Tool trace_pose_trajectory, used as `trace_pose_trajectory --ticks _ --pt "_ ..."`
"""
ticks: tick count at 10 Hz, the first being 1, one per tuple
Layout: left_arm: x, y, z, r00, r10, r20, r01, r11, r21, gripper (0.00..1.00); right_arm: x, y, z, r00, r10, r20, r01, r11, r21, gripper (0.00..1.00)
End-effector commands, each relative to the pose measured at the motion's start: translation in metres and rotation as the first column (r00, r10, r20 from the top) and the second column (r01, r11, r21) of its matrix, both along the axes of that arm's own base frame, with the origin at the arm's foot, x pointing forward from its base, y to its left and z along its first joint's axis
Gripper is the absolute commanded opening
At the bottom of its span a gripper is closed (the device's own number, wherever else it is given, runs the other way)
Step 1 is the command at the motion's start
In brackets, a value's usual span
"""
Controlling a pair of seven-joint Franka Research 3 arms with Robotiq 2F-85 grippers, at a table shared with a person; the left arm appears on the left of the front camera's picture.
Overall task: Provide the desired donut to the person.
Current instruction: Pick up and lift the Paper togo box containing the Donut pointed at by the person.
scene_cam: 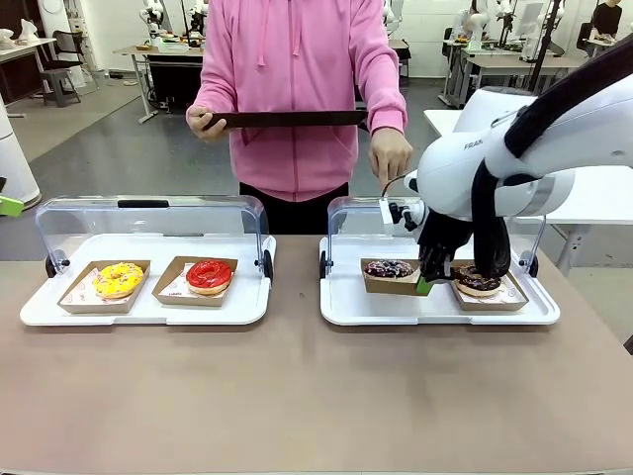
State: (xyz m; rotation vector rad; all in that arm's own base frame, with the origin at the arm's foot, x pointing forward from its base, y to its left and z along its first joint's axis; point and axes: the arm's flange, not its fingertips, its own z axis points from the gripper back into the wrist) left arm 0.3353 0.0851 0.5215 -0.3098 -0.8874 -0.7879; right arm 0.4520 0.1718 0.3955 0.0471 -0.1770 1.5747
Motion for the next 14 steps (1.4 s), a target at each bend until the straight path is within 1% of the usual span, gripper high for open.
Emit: trace_pose_trajectory --ticks 1,2,3,4,6,7,8,9,11,12,13,14 --pt "0.0 0.001 0.0 1.0 -0.001 0.0 0.001 1.0 -0.012 1.0 -0.041 -0.007 0.023 0.998 0.055 0.032 -0.056 0.998 0.021 0.0" --pt "0.0 0.001 0.0 1.0 -0.001 0.0 0.001 1.0 -0.012 1.0 -0.057 -0.01 0.035 0.995 0.063 0.076 -0.065 0.998 0.022 0.0" --pt "0.0 0.001 0.0 1.0 -0.001 0.0 0.001 1.0 -0.012 1.0 -0.076 -0.013 0.051 0.99 0.102 0.096 -0.106 0.994 0.038 0.0" --pt "0.0 0.001 0.0 1.0 -0.001 0.0 0.001 1.0 -0.012 1.0 -0.103 -0.019 0.075 0.984 0.157 0.082 -0.163 0.984 0.077 0.0" --pt "0.0 0.001 0.0 1.0 -0.001 0.0 0.001 1.0 -0.012 1.0 -0.146 -0.025 0.12 0.972 0.213 0.097 -0.22 0.973 0.069 0.0" --pt "0.0 0.001 0.0 1.0 -0.001 0.0 0.001 1.0 -0.012 1.0 -0.16 -0.026 0.141 0.96 0.231 0.159 -0.241 0.97 0.042 0.0" --pt "0.0 0.001 0.0 1.0 -0.001 0.0 0.001 1.0 -0.012 1.0 -0.164 -0.025 0.161 0.939 0.232 0.252 -0.242 0.97 0.011 0.0" --pt "0.0 0.001 0.0 1.0 -0.001 0.0 0.001 1.0 -0.012 1.0 -0.161 -0.025 0.18 0.921 0.222 0.319 -0.229 0.973 -0.014 0.0" --pt "0.0 0.001 0.0 1.0 -0.001 0.0 0.001 1.0 -0.012 1.0 -0.154 -0.023 0.2 0.893 0.195 0.405 -0.213 0.977 -0.003 0.0" --pt "0.0 0.001 0.0 1.0 -0.001 0.0 0.001 1.0 -0.012 1.0 -0.15 -0.021 0.203 0.88 0.196 0.432 -0.218 0.976 0.002 0.0" --pt "0.0 0.001 0.0 1.0 -0.001 0.0 0.001 1.0 -0.012 1.0 -0.137 -0.016 0.201 0.89 0.183 0.418 -0.205 0.979 0.009 0.0" --pt "0.0 0.001 0.0 1.0 -0.001 0.0 0.001 1.0 -0.012 1.0 -0.162 -0.027 0.212 0.889 0.21 0.408 -0.232 0.973 0.005 0.0"
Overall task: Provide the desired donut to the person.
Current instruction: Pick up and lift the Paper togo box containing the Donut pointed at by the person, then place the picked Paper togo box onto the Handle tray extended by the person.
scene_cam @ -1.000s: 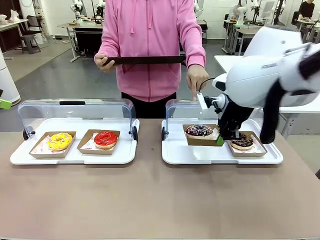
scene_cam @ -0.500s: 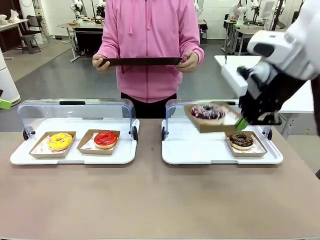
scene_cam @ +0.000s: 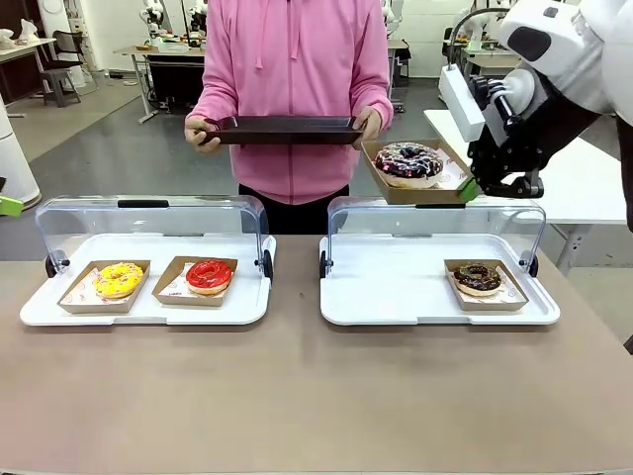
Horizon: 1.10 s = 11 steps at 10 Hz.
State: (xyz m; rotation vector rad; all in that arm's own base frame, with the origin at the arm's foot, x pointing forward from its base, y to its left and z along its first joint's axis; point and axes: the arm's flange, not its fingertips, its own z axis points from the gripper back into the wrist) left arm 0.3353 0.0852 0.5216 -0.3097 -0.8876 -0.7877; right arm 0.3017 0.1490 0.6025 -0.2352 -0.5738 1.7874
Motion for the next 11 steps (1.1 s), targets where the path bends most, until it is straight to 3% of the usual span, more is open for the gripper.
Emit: trace_pose_trajectory --ticks 1,11 --pt "0.0003 0.0004 -0.0002 1.0 -0.001 0.0 0.001 1.0 -0.012 1.0 -0.0119 -0.004 0.0052 1.0 0.004 -0.013 -0.004 1.0 -0.009 0.0" --pt "0.0003 0.0004 -0.0002 1.0 -0.001 0.0 0.001 1.0 -0.012 1.0 -0.0119 -0.004 0.0052 1.0 0.004 -0.013 -0.004 1.0 -0.009 0.0"
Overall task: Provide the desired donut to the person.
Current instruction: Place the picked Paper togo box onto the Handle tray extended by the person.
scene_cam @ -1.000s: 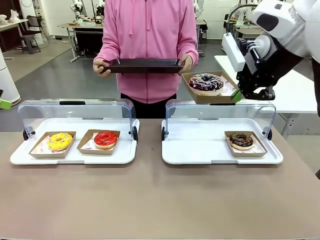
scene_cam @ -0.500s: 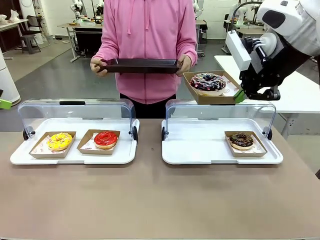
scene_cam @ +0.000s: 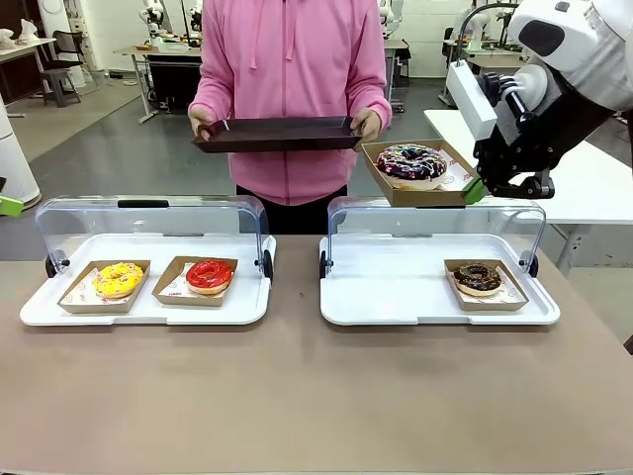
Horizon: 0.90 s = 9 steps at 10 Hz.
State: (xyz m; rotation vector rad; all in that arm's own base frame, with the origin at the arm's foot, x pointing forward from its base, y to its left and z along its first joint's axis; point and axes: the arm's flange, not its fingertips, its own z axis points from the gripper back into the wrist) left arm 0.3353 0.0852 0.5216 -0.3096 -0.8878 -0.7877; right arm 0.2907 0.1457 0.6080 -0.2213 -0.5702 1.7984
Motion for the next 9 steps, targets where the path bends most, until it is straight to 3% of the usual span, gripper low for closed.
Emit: trace_pose_trajectory --ticks 1,9 --pt "0.0003 0.0004 -0.0003 1.0 -0.001 -0.001 0.001 1.0 -0.012 1.0 -0.0009 -0.0008 -0.0003 1.0 -0.007 -0.003 0.007 1.0 -0.011 0.0" --pt "0.0003 0.0004 -0.0003 1.0 -0.001 -0.001 0.001 1.0 -0.012 1.0 -0.0009 -0.0008 -0.0003 1.0 -0.007 -0.003 0.007 1.0 -0.011 0.0"
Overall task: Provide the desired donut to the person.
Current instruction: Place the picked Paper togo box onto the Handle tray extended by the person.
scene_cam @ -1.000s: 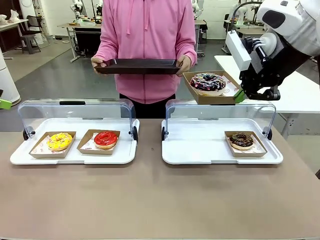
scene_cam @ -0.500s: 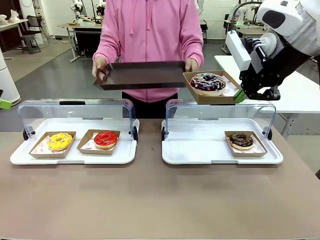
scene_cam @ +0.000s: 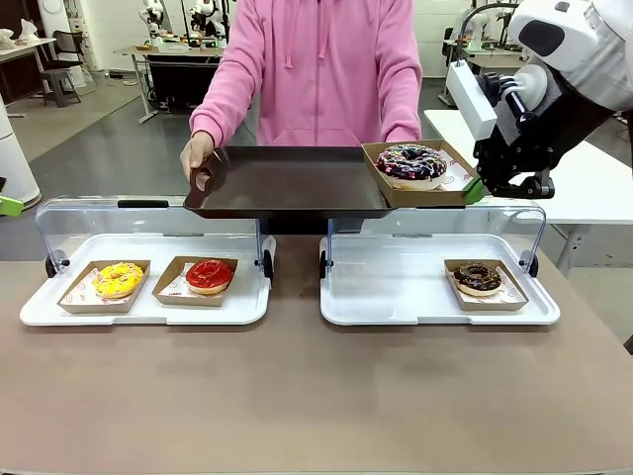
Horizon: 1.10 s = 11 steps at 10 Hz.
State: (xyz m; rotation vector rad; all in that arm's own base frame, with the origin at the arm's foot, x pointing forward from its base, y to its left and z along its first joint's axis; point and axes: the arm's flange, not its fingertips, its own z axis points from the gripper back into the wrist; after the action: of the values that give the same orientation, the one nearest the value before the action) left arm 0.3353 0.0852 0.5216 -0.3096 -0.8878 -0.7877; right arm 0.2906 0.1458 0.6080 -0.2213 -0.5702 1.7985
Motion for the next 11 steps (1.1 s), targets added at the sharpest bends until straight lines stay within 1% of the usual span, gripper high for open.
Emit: trace_pose_trajectory --ticks 1,9,10,11 --pt "0.0 0.0 0.0 1.0 -0.001 -0.001 0.001 1.0 -0.012 1.0 -0.001 -0.001 0.0 1.0 -0.007 -0.002 0.007 1.0 -0.011 0.0" --pt "0.0 0.0 0.0 1.0 -0.001 -0.001 0.001 1.0 -0.012 1.0 -0.001 -0.001 0.0 1.0 -0.007 -0.002 0.007 1.0 -0.011 0.0" --pt "0.0 0.0 0.0 1.0 -0.001 -0.001 0.001 1.0 -0.012 1.0 0.0 0.0 0.0 1.0 0.0 0.0 0.0 1.0 0.0 0.02" --pt "0.0 0.0 0.0 1.0 -0.001 -0.001 0.001 1.0 -0.012 1.0 0.032 0.036 0.016 0.995 -0.082 -0.065 0.08 0.996 -0.023 0.02"
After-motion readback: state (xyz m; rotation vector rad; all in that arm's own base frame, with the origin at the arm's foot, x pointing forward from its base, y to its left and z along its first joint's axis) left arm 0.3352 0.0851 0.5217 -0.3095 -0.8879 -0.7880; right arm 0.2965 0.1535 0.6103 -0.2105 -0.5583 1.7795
